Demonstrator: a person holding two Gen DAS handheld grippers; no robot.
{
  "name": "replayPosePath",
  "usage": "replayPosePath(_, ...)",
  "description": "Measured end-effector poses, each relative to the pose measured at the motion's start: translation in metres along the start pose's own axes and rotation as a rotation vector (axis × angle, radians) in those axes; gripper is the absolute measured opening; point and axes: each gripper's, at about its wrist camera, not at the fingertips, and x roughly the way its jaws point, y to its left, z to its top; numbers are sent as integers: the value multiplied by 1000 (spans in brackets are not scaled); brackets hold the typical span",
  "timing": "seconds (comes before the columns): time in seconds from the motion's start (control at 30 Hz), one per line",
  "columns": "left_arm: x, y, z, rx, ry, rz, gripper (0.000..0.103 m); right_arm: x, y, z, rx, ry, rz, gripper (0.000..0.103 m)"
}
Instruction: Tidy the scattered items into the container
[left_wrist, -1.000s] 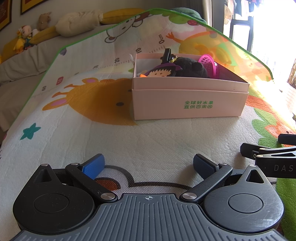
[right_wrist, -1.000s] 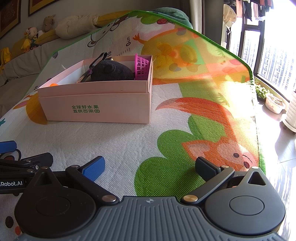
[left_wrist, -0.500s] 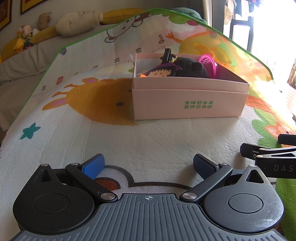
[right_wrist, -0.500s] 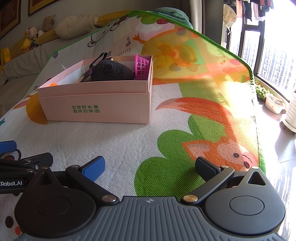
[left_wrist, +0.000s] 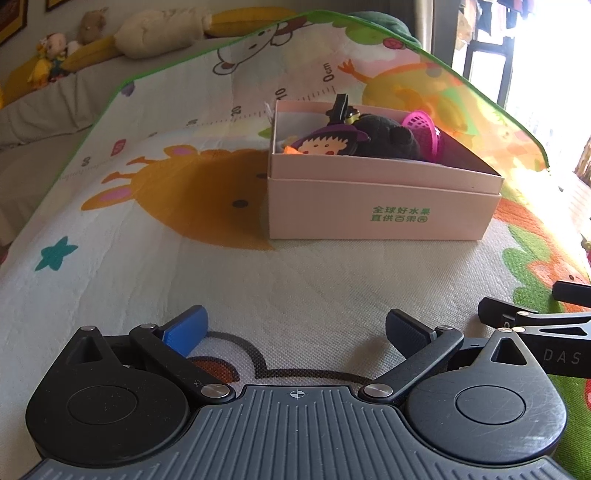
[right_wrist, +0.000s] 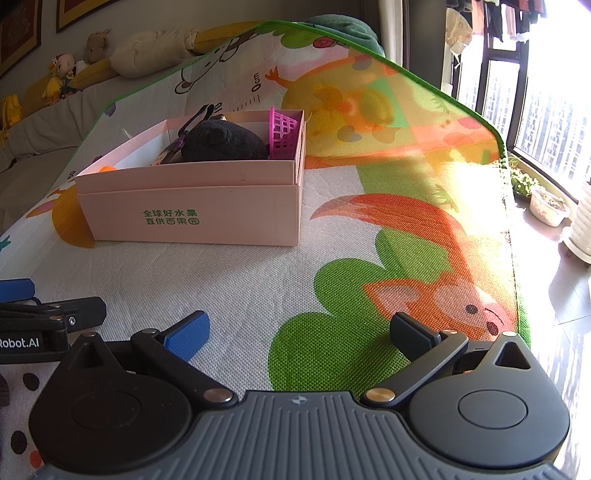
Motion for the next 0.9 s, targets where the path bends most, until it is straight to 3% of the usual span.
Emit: replayPosePath(0.9,-2,4,-4,5,-17,-17,103,0,0,0,1,0,1,103)
